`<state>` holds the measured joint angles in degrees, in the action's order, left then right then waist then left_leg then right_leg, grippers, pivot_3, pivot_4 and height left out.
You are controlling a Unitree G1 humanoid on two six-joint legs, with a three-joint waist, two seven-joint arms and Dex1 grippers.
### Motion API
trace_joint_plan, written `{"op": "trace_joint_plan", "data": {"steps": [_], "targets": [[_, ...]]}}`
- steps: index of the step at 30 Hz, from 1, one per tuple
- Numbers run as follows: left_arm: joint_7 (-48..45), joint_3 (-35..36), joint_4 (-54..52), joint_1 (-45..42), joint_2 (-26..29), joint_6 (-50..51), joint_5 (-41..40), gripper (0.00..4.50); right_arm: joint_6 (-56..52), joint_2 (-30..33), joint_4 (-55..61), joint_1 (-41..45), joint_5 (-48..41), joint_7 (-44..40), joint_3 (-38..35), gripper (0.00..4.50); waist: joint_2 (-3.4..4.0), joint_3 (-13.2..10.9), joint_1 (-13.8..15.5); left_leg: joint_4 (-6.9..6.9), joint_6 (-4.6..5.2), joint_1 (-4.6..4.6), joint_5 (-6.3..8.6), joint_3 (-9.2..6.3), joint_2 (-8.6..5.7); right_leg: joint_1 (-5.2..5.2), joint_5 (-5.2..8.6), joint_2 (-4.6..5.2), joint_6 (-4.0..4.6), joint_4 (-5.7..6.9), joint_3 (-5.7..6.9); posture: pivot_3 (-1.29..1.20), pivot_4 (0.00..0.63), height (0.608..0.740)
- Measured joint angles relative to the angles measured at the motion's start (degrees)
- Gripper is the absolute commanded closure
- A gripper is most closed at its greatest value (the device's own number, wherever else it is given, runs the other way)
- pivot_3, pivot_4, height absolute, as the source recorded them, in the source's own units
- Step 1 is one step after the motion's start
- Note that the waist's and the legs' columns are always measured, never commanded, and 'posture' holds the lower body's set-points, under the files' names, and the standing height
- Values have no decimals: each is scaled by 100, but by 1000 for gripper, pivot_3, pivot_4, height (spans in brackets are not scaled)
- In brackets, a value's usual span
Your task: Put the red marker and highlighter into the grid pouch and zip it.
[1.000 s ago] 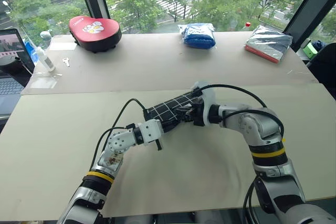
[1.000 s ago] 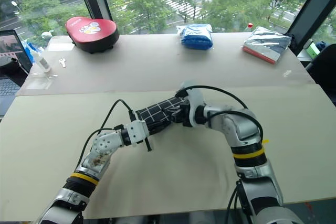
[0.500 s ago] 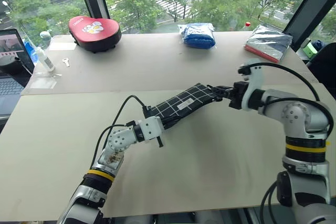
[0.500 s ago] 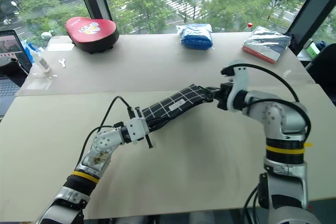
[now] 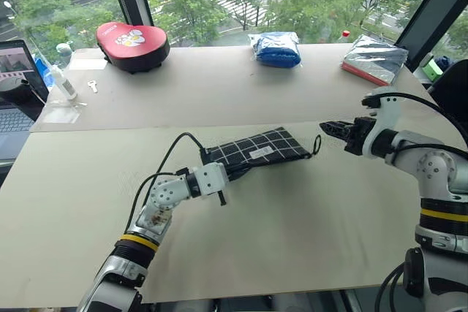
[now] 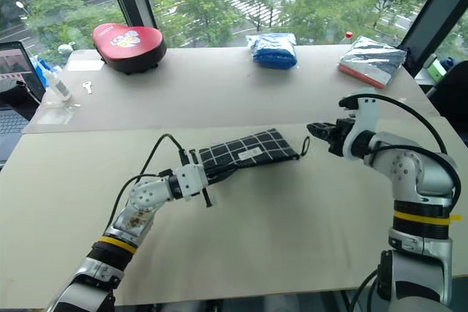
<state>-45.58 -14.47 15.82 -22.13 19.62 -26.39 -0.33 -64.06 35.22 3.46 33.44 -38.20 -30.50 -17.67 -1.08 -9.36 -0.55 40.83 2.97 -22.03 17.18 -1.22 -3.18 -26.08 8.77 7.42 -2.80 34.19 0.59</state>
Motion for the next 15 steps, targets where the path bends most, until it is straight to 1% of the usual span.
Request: {"op": "trace_joint_plan", "data": {"steps": [2,3,4,7,8,9,10,12,14,15], "targets": [[-52,-10,48,-18,6,-96,-1,4500,-423,6,13,-19,-529,-207,-286,2331,0,0,8,0,4,-1,2,0,0,0,0,0,0,-1,0,0,150,740],[-101,-19,90,-50,8,-136,-3,4500,-497,121,105,-105,-702,-373,-362,2331,0,0,31,0,7,-3,4,-1,0,0,0,0,0,-2,1,0,150,740],[-185,-32,146,-98,23,-199,-5,4500,-515,415,274,-287,-850,-629,-384,2331,0,0,69,0,11,-4,6,-3,-1,0,0,0,0,-3,3,0,150,740],[-388,-42,304,-217,104,-393,-38,4500,-349,998,538,-784,-920,-1154,-611,2331,0,0,126,5,12,-4,7,1,-1,5,-1,0,-1,-9,6,0,150,740],[-486,-62,381,-287,100,-476,-71,4500,-162,1198,662,-1114,-909,-1391,-672,2331,0,0,145,5,14,-4,8,-3,-2,8,0,1,-2,-10,9,0,150,740],[-660,-73,471,-344,144,-648,-155,4500,108,1445,877,-1754,-857,-1814,-776,2331,-1,1,161,5,22,-2,13,-5,1,12,0,0,-3,-12,16,0,150,740],[-783,-87,558,-398,170,-742,-204,4500,297,1558,1001,-2137,-782,-2056,-820,2331,-1,1,163,7,24,-1,14,-2,-1,13,0,1,-3,-9,12,0,150,740],[-1111,-137,765,-584,176,-960,-341,4500,739,1720,1227,-3025,-575,-2518,-895,2331,0,1,159,12,31,1,18,2,-1,17,-1,1,-4,-11,11,0,150,740],[-1411,-185,945,-783,150,-1118,-461,4500,1055,1723,1266,-3452,-446,-2702,-992,2331,0,1,126,18,36,6,21,12,-1,22,-5,2,-11,-15,-3,0,150,740],[-1588,-229,1074,-906,126,-1228,-530,4129,1190,1719,1266,-3542,-354,-2698,-1019,2275,-1,1,93,19,40,23,24,22,1,36,-7,2,-13,-18,-13,0,150,740]]}}
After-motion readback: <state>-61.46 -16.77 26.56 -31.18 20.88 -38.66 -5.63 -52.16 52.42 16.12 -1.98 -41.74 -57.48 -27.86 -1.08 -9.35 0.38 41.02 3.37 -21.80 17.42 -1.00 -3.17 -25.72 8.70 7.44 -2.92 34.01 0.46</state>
